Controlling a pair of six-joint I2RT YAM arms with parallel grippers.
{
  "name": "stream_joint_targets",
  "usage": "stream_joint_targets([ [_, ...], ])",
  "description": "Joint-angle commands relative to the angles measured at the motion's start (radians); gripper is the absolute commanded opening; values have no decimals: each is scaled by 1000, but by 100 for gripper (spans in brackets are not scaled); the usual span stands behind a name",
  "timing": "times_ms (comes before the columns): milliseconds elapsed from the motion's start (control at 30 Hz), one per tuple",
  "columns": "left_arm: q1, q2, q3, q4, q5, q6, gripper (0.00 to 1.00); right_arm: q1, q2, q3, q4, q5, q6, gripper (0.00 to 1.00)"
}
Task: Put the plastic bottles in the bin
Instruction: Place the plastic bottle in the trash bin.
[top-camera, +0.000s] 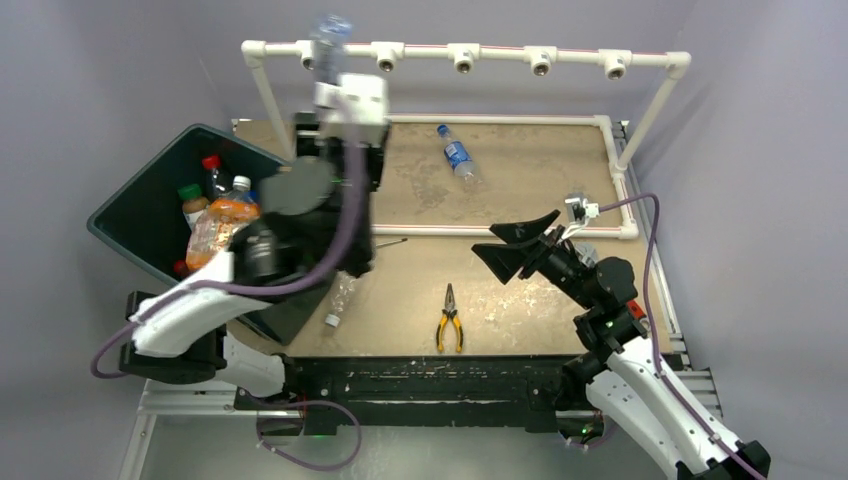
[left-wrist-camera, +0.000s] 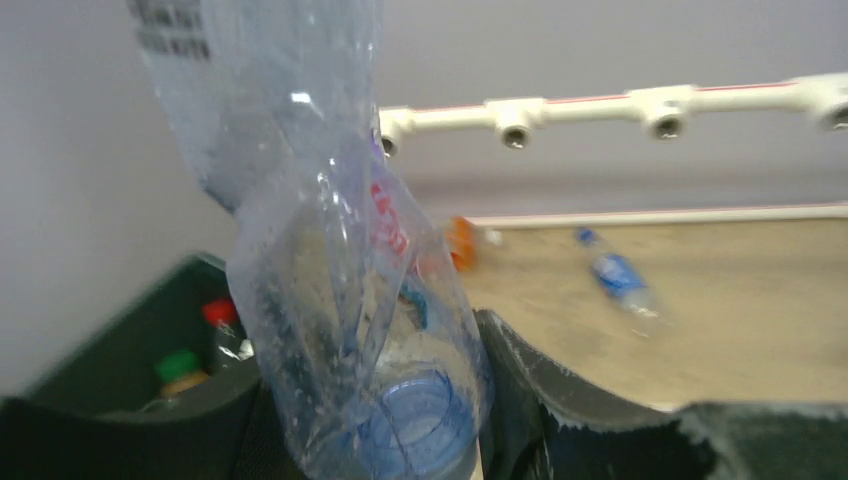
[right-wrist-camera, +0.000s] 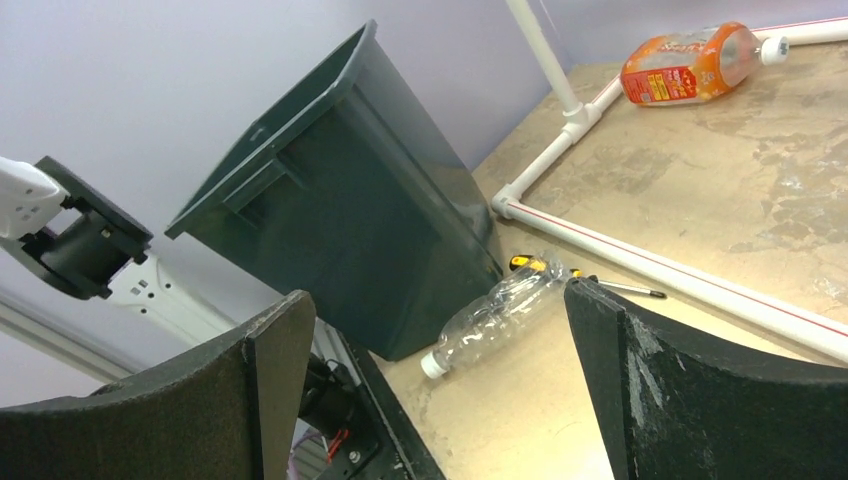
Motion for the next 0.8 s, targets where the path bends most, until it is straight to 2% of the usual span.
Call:
stream_joint_targets([
  [0,182,-12,-142,477,112,380,0,4,8,2,52,-5,10,99],
  [67,362,68,80,2,294,-11,0,5,-4,-1,40,3,3,99],
  [100,469,94,135,-120,355,-101,0,5,-6,3,33,3,-3,99],
  [200,641,57,40,-152,370,-142,0,5,-3,18,10,-4,-31,99],
  [433,1041,-47,-239,-303,503,-402,0,3,-10,9,37,-43,-28,99],
  [600,1181,-127,-431,-330,520,-478,8,3,-48,-10,19,-42,-42,99],
  [633,1195,-142,-455,-333,524,-488,13,3,-52,-11,9,-40,-50,99],
  [667,1204,-160,-474,-334,536,-497,23,4,-55,-12,1,-37,-55,99],
  [733,1206,-179,-470,-348,571,-520,55,4,-57,-17,-8,-28,-58,99],
  [767,1206,-186,-459,-353,596,-528,79,3,-54,-17,-12,-19,-58,99],
])
